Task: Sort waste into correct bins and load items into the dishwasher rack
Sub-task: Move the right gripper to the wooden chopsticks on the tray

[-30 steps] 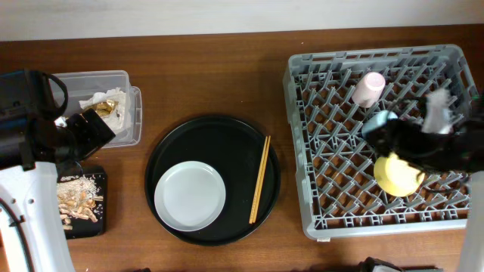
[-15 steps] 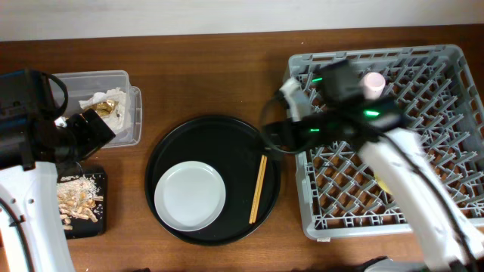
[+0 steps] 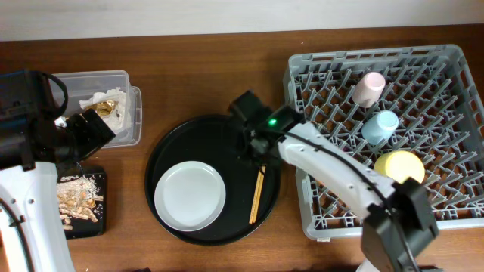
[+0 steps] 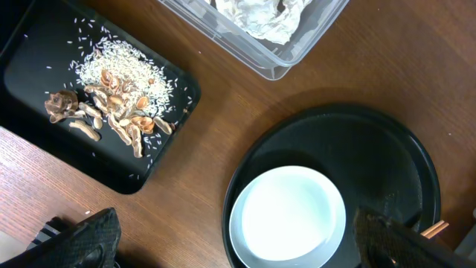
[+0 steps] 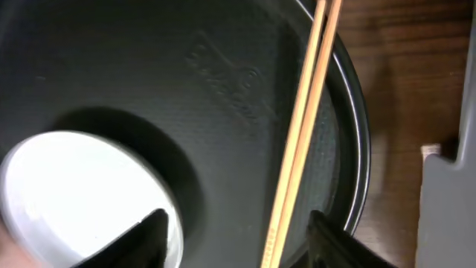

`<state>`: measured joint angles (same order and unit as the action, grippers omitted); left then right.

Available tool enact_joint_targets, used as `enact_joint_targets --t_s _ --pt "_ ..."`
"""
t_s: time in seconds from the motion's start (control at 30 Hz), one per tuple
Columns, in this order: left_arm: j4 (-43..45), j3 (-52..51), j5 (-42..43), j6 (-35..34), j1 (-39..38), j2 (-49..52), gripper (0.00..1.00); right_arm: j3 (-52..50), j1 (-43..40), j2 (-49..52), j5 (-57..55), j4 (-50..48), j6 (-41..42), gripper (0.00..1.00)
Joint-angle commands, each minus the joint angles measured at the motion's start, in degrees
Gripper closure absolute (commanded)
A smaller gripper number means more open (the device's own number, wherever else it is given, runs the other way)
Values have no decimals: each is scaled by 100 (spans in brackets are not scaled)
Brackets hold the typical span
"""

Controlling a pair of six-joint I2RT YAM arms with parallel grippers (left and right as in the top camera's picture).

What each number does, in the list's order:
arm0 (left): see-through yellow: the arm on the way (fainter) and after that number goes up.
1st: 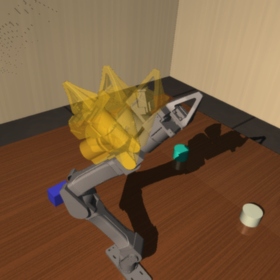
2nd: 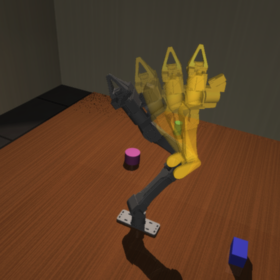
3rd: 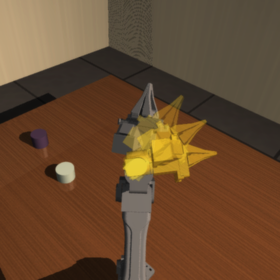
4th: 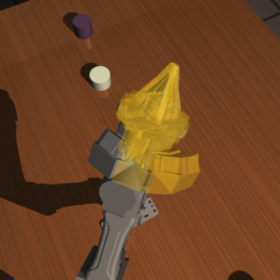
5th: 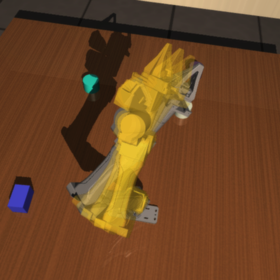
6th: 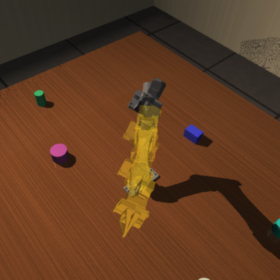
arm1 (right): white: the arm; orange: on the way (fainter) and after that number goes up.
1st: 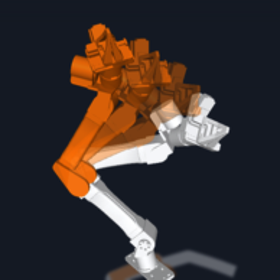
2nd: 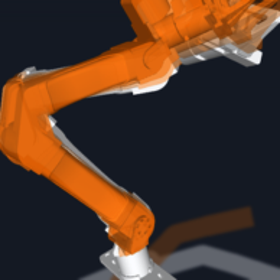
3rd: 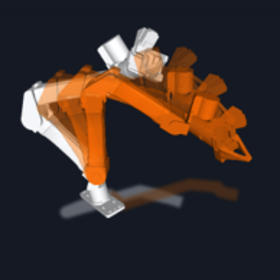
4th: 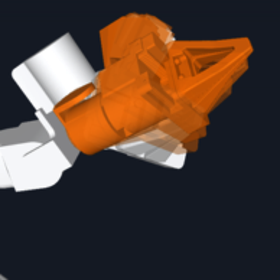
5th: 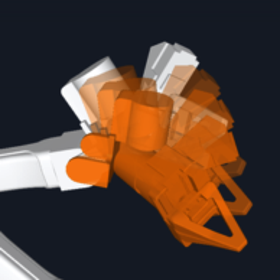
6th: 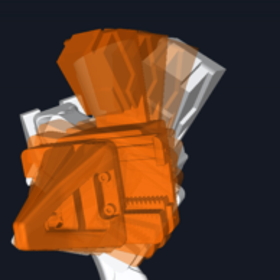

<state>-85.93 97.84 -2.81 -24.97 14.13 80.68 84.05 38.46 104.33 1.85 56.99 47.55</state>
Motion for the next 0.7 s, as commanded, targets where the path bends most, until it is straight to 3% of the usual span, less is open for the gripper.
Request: enact_joint_targets --t_s 0.0,0.27,0.67 --pt "11 57 17 -28 28 -13 1 -33 146 455 -404 15 551 52" --pt "11 57 17 -28 28 -13 0 -33 240 1139 -210 15 697 54" --pt "11 57 17 -28 28 -13 1 -55 428 1311 -256 -133 702 53"
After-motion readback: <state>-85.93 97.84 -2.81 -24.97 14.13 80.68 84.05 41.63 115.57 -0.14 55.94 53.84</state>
